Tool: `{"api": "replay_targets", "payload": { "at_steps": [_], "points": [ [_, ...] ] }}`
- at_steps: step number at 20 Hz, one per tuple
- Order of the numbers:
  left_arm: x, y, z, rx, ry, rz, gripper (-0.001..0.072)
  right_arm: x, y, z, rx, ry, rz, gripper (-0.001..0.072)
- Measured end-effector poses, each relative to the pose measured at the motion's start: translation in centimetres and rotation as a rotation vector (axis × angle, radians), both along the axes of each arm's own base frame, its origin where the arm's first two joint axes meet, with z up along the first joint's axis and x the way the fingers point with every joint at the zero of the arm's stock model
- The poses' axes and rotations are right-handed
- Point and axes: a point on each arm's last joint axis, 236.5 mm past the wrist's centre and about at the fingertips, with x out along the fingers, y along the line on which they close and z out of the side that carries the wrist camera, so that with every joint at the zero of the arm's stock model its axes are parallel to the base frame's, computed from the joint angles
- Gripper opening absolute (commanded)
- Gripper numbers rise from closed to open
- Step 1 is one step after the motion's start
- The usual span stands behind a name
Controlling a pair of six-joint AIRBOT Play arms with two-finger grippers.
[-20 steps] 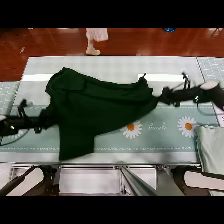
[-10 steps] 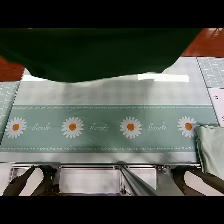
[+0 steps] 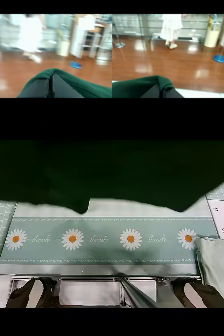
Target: Fold the shirts.
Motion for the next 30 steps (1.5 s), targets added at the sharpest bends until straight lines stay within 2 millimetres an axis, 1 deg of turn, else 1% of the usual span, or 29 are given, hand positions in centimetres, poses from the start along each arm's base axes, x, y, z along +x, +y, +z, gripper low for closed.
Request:
{"api": "replay_targets", "payload": {
  "at_steps": [2, 3, 4, 5, 6, 7, 9, 11, 14, 17, 20, 22, 23, 24, 26, 27, 28, 30],
  "points": [
    [-3.3, -0.4, 0.7, 0.060, -0.046, 0.062, 0.0017, -1.7, -0.5, -0.8, -0.012, 0.028, -0.036, 0.0026],
    [-4.5, -0.3, 0.8, 0.073, -0.057, 0.084, 0.0017, -2.3, -0.7, -1.6, -0.013, 0.053, -0.048, 0.0026],
    [-5.3, 0.0, 0.4, 0.087, -0.049, 0.113, 0.0017, -2.6, -0.9, -2.6, -0.014, 0.082, -0.060, 0.0026],
    [-5.9, 0.5, 0.2, 0.093, -0.046, 0.138, 0.0017, -2.7, -1.2, -3.7, -0.012, 0.114, -0.073, 0.0026],
    [-5.8, 0.9, -0.6, 0.091, -0.020, 0.150, 0.0017, -2.5, -1.6, -5.1, -0.008, 0.155, -0.088, 0.0026],
    [-5.2, 1.6, -1.8, 0.081, 0.022, 0.160, 0.0018, -2.0, -1.9, -6.6, 0.001, 0.197, -0.094, 0.0026],
    [-2.6, 2.9, -5.3, 0.036, 0.134, 0.164, 0.0018, -0.4, -2.2, -10.4, 0.024, 0.297, -0.095, 0.0026],
    [1.4, 4.0, -10.6, -0.024, 0.294, 0.142, 0.0018, 2.2, -2.5, -14.5, 0.052, 0.392, -0.085, 0.0026],
    [8.4, 4.9, -19.8, -0.135, 0.512, 0.066, 0.0017, 7.4, -3.1, -21.5, 0.087, 0.534, -0.067, 0.0026],
    [15.3, 5.4, -28.9, -0.246, 0.664, 0.008, 0.0017, 13.1, -3.2, -28.6, 0.139, 0.669, -0.025, 0.0026],
    [21.6, 5.7, -36.9, -0.318, 0.778, 0.002, 0.0017, 18.8, -2.5, -35.5, 0.236, 0.761, 0.025, 0.0026],
    [25.3, 5.4, -41.5, -0.349, 0.842, 0.005, 0.0017, 22.3, -2.6, -39.9, 0.294, 0.809, 0.028, 0.0026],
    [26.8, 5.3, -43.5, -0.357, 0.871, 0.004, 0.0017, 23.8, -2.7, -42.1, 0.320, 0.838, 0.028, 0.0026],
    [28.4, 5.1, -45.4, -0.369, 0.897, 0.006, 0.0017, 25.2, -2.8, -43.7, 0.346, 0.856, 0.026, 0.0026],
    [30.9, 4.5, -48.4, -0.407, 0.947, 0.009, 0.0017, 27.6, -2.7, -46.4, 0.409, 0.884, 0.020, 0.0026],
    [31.8, 4.3, -49.6, -0.424, 0.969, 0.010, 0.0017, 28.6, -2.6, -47.5, 0.440, 0.899, 0.017, 0.0026],
    [32.5, 3.9, -50.6, -0.443, 0.993, 0.005, 0.0017, 29.3, -2.5, -48.2, 0.471, 0.906, 0.014, 0.0026],
    [32.9, 3.2, -52.2, -0.464, 1.048, -0.013, 0.0017, 30.0, -2.3, -49.5, 0.501, 0.933, 0.015, 0.0026]
  ]
}}
